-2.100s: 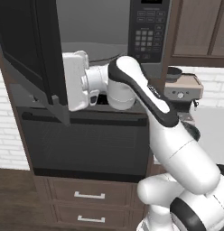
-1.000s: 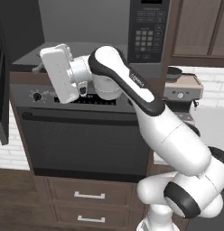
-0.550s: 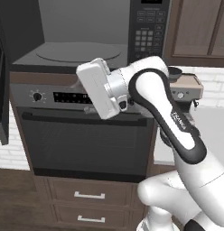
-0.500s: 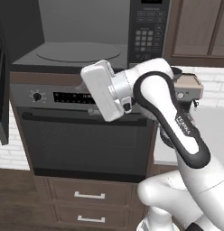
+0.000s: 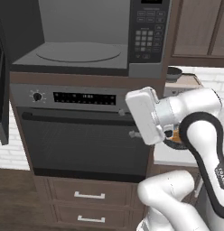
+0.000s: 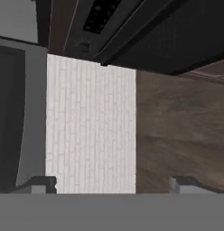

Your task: Open the microwave, place the bowl with waffle inside the microwave, then close the microwave door and turn it on.

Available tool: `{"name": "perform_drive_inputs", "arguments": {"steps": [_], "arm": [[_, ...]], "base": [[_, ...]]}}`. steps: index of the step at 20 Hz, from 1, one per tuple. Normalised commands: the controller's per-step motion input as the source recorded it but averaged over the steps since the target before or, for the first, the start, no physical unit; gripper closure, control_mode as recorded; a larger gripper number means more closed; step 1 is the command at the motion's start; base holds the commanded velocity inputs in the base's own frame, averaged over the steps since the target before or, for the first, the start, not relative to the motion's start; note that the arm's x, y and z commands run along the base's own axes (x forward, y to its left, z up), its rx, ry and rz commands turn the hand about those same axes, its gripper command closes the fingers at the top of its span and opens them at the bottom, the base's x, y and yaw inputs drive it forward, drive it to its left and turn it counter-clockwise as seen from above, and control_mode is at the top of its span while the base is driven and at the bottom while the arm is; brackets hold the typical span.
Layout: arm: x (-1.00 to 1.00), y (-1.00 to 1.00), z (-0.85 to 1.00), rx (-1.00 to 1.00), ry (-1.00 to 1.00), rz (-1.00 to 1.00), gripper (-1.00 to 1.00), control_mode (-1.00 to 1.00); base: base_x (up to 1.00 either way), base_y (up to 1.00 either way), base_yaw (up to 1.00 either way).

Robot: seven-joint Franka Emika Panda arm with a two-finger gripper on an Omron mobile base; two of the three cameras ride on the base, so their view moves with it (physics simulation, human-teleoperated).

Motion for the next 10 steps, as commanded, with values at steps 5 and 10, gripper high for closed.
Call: {"name": "perform_drive_inputs", "arguments": {"steps": [5, 10], "arm": [[-0.09, -0.97, -0.47, -0.39, 0.07, -0.43, -1.00, -1.00], [0.00, -0.90, -0.38, -0.54, 0.14, -0.46, -1.00, -1.00]], "base": [[0.00, 0.00, 0.00], [0.00, 0.00, 0.00]]}}
